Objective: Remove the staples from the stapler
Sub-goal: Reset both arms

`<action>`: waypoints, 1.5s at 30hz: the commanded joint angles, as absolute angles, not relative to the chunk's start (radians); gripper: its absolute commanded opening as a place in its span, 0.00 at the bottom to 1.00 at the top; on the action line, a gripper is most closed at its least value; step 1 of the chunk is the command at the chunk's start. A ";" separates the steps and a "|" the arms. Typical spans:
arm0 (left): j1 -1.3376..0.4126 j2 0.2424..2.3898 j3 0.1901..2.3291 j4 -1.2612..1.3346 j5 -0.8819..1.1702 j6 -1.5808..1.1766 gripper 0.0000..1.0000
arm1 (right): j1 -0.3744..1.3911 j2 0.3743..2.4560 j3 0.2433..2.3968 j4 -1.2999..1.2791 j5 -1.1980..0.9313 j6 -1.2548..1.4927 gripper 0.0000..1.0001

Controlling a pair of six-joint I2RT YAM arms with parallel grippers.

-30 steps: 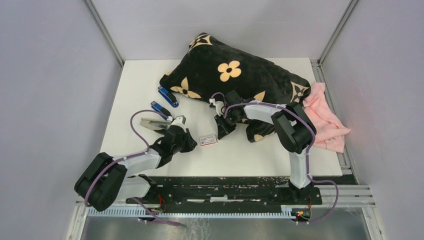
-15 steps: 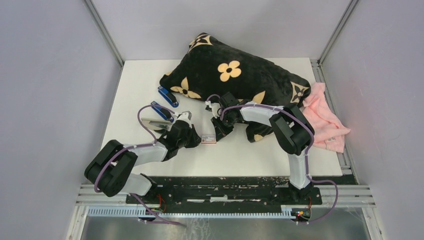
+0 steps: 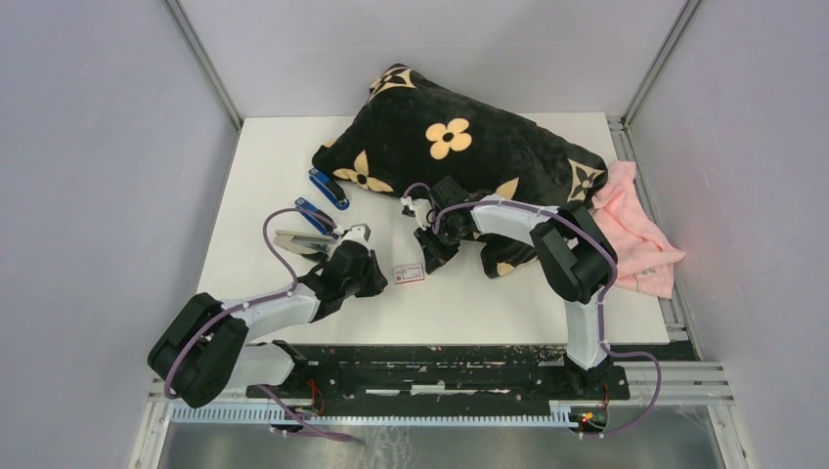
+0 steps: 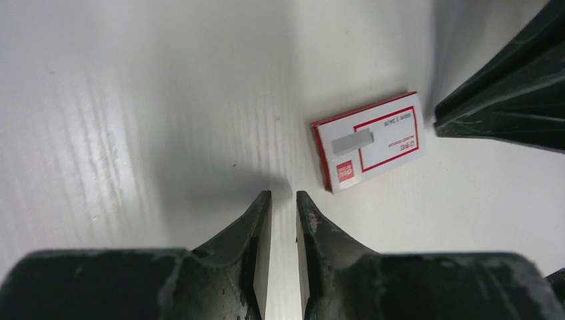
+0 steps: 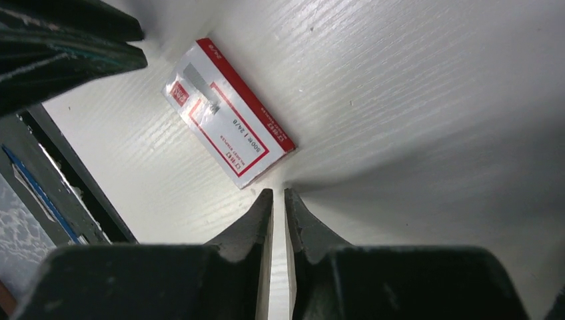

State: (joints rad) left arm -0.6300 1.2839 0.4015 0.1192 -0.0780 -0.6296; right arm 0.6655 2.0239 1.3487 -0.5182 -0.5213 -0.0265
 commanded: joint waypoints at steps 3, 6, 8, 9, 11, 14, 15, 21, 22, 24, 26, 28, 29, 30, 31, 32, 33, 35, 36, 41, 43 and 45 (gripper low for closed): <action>-0.633 1.141 0.381 -0.047 -0.137 -0.594 0.28 | 0.662 1.871 1.395 -0.621 -0.515 -0.211 0.20; -0.633 1.017 0.377 -0.047 -0.081 -0.568 0.30 | 0.659 1.777 1.380 -0.669 -0.551 -0.315 0.22; -0.632 0.922 0.376 -0.044 -0.043 -0.562 0.39 | 0.649 1.696 1.365 -0.682 -0.570 -0.361 0.25; -0.632 0.877 0.376 -0.045 -0.032 -0.561 0.45 | 0.639 1.655 1.360 -0.690 -0.578 -0.382 0.26; -0.632 0.779 0.378 -0.052 -0.026 -0.563 0.57 | 0.614 1.544 1.348 -0.704 -0.578 -0.423 0.32; -0.631 0.634 0.395 -0.069 -0.037 -0.565 0.77 | 0.549 1.387 1.307 -0.701 -0.578 -0.454 0.47; -0.631 0.591 0.404 -0.073 -0.040 -0.562 0.82 | 0.523 1.336 1.291 -0.696 -0.577 -0.463 0.54; -0.631 0.479 0.538 -0.119 -0.050 -0.522 0.99 | 0.321 1.112 1.314 -0.758 -0.717 -0.441 1.00; -0.630 0.485 0.576 -0.139 -0.049 -0.504 0.99 | 0.298 1.101 1.347 -0.788 -0.748 -0.416 0.99; -0.630 0.512 0.661 -0.190 -0.048 -0.465 0.99 | 0.277 1.083 1.414 -0.804 -0.693 -0.307 1.00; -0.631 0.549 0.750 -0.225 -0.033 -0.432 0.99 | 0.275 1.069 1.498 -0.827 -0.530 -0.177 1.00; -0.630 0.581 0.836 -0.257 -0.013 -0.407 0.99 | 0.274 1.059 1.583 -0.867 -0.394 -0.101 1.00; -0.631 0.595 0.871 -0.270 -0.001 -0.397 0.99 | 0.274 1.050 1.624 -0.890 -0.362 -0.092 1.00; -0.631 0.610 0.911 -0.286 0.005 -0.389 0.99 | 0.273 1.041 1.658 -0.916 -0.354 -0.107 1.00; -0.630 0.625 0.947 -0.304 0.011 -0.382 0.99 | 0.273 1.033 1.685 -0.941 -0.354 -0.124 1.00; -0.631 0.636 0.978 -0.321 0.015 -0.374 0.99 | 0.273 1.024 1.708 -0.960 -0.352 -0.133 1.00; -0.631 0.647 1.008 -0.336 0.018 -0.367 0.99 | 0.273 1.019 1.723 -0.972 -0.346 -0.132 0.99; -0.631 0.661 1.052 -0.354 0.021 -0.356 0.99 | 0.273 1.002 1.741 -0.984 -0.340 -0.114 1.00; -0.631 0.666 1.066 -0.358 0.020 -0.349 0.99 | 0.273 0.991 1.745 -0.979 -0.327 -0.089 1.00; -0.631 0.689 1.137 -0.374 0.023 -0.335 0.99 | 0.272 0.965 1.783 -0.960 -0.226 0.035 1.00; -0.631 0.693 1.153 -0.376 0.033 -0.333 0.99 | 0.272 0.961 1.801 -0.964 -0.208 0.052 1.00; -0.632 0.695 1.158 -0.376 0.042 -0.335 0.99 | 0.274 0.960 1.812 -0.969 -0.201 0.056 1.00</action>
State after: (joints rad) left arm -0.6304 0.6876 1.1091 -0.3683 0.0090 -0.3908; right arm 0.2745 0.9546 1.7721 -0.9665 -0.2745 -0.0120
